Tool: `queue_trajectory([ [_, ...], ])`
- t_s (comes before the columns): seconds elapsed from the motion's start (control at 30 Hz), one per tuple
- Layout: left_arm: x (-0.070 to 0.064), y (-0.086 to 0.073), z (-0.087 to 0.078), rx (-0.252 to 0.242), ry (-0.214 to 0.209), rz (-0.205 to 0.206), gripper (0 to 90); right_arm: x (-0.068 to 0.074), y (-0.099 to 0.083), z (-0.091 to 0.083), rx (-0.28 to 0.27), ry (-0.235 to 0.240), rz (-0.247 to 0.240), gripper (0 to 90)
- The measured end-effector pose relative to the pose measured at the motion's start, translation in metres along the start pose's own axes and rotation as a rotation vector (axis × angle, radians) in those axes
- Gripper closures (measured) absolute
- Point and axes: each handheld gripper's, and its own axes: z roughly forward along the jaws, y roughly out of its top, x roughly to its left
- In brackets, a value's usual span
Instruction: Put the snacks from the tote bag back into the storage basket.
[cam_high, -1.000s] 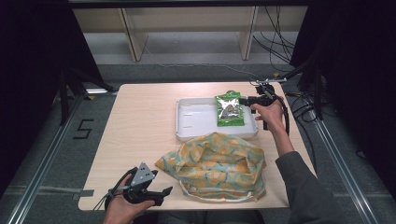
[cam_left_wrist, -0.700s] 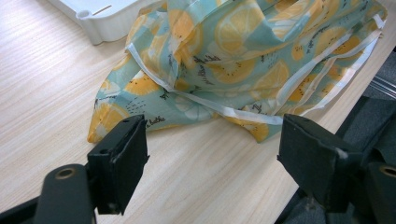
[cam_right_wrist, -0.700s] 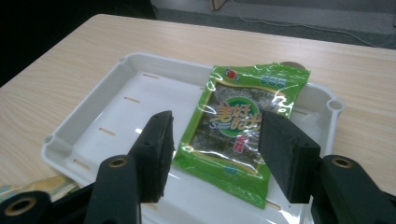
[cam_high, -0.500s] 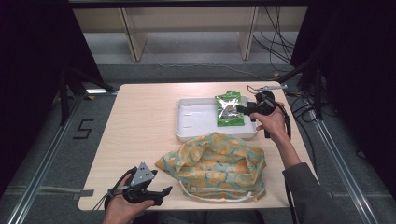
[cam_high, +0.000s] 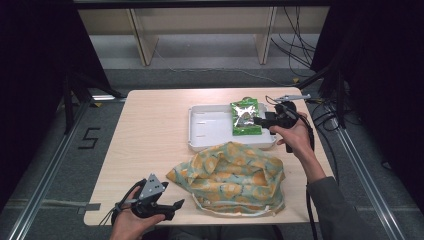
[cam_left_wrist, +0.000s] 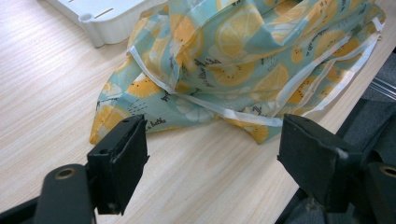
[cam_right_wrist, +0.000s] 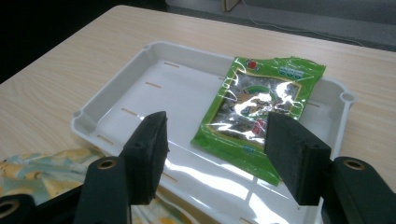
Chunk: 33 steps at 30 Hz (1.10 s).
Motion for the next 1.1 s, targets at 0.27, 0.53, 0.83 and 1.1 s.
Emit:
queue_trajectory([
  [0.27,-0.001,0.000,-0.001,0.003,0.006,0.001,23.3,0.006,-0.015,-0.012,0.009,0.017,-0.011,39.5],
  [0.53,-0.001,0.000,0.000,-0.005,0.003,0.001,23.3,0.013,-0.028,-0.022,0.022,0.027,-0.048,37.4],
  [0.83,0.000,0.000,0.000,0.004,0.007,0.015,23.3,0.024,-0.043,-0.034,0.015,0.028,-0.019,36.8],
  [1.1,-0.002,0.000,0.000,-0.009,0.001,-0.005,23.3,0.027,-0.055,-0.045,0.009,0.029,-0.040,36.6],
])
